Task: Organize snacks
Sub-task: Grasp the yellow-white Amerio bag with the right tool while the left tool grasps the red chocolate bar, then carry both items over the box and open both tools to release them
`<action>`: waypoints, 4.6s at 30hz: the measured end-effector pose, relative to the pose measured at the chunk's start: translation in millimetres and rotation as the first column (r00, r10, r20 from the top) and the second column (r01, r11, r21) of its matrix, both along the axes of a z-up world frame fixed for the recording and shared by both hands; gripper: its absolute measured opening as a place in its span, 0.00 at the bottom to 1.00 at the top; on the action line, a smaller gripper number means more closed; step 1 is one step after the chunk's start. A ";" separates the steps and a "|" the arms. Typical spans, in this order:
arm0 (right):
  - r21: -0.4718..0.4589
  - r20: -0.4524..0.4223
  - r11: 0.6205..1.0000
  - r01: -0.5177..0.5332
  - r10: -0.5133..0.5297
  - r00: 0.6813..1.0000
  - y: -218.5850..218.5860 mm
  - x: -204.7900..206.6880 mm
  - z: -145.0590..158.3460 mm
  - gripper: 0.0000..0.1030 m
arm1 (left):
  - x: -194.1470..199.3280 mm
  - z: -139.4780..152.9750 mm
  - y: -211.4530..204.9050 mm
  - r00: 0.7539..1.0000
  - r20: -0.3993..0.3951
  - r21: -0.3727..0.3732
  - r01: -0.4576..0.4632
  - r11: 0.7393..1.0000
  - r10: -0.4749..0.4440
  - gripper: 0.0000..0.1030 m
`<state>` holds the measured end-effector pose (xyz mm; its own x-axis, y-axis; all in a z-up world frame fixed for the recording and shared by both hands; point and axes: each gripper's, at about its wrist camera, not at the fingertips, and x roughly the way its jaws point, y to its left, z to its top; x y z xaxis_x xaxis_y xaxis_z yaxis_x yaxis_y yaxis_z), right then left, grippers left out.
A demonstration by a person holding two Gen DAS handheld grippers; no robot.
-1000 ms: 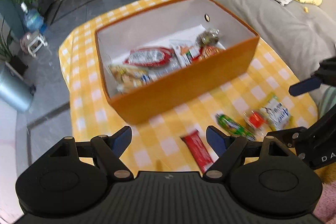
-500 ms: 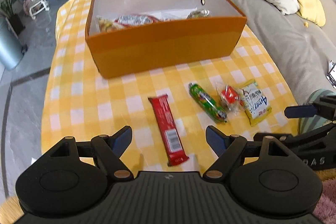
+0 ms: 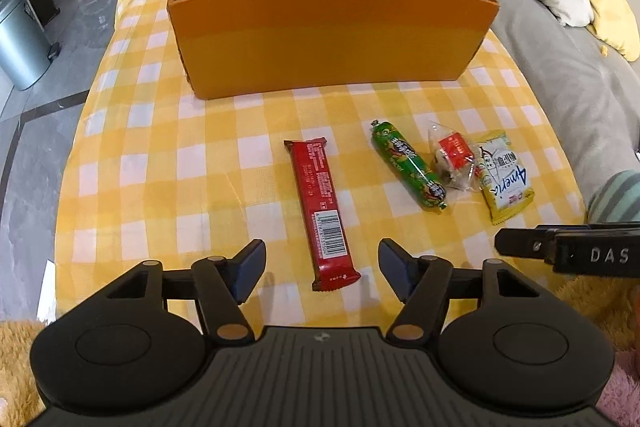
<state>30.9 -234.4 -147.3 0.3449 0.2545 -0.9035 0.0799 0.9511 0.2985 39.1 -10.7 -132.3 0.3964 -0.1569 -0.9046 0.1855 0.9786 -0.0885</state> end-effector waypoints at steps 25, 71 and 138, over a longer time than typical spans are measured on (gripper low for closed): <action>-0.208 0.065 0.977 -0.040 0.055 0.996 -14.3 46.8 -29.8 0.72 | 43.7 -35.6 -17.7 0.997 -0.046 0.058 -0.051 0.997 0.054 0.71; -0.297 0.102 0.954 -0.043 0.076 0.992 0.2 22.9 -4.7 0.50 | 20.8 -4.5 5.6 0.994 0.039 -0.075 -0.098 0.992 0.101 0.26; -0.480 0.247 0.791 -0.379 0.537 0.807 93.7 266.2 32.7 0.50 | 257.0 25.0 -16.2 0.989 0.065 0.177 0.121 0.977 -0.134 0.26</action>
